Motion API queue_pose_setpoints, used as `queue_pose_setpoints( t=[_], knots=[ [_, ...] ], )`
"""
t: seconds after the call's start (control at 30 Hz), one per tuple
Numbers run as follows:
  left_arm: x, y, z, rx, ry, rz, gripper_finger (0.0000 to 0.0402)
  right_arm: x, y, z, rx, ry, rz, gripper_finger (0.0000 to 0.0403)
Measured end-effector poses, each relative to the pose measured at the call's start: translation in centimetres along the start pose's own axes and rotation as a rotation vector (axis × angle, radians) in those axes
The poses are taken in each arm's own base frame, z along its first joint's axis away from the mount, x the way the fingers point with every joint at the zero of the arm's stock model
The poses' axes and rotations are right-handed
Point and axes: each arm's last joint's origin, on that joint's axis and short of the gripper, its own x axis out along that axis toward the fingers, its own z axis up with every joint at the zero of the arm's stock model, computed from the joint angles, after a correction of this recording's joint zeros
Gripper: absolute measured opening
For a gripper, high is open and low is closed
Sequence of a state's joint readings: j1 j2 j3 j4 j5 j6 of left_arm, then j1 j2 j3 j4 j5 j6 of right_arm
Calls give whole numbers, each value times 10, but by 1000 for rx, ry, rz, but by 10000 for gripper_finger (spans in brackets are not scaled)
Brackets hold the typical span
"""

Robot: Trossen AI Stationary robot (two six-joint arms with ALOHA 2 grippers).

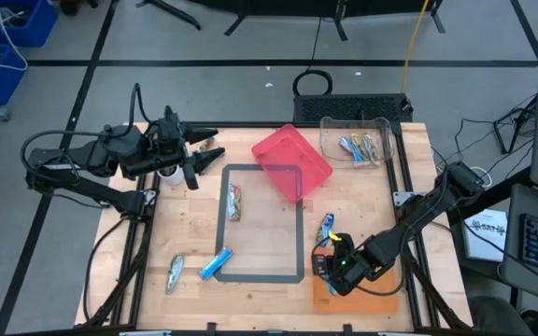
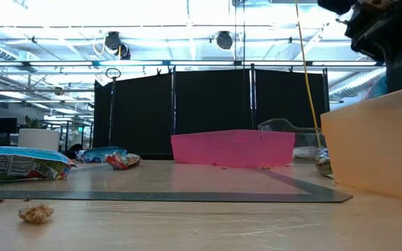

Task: Pick and place Granola Bars by type
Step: Put the red granola bar into the orange bin

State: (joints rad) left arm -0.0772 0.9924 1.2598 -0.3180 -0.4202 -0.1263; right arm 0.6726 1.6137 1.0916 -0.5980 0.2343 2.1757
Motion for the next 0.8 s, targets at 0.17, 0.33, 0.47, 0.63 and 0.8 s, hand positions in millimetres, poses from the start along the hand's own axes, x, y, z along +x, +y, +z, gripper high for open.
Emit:
queue_pose_setpoints(
  t=[0.17,0.33,0.47,0.63,0.8],
  knots=[
    [0,0,0,5,0,0,251,11,1,0,4,-12,-16,1],
    [0,0,0,7,0,0,251,22,2,-2,8,-13,-17,1],
    [0,0,0,2,0,0,251,26,4,0,14,-19,-20,1],
    [0,0,0,-4,0,0,251,36,-2,3,28,4,11,1],
    [0,0,0,-3,0,-1,251,44,-8,7,45,29,22,1]
  ],
)
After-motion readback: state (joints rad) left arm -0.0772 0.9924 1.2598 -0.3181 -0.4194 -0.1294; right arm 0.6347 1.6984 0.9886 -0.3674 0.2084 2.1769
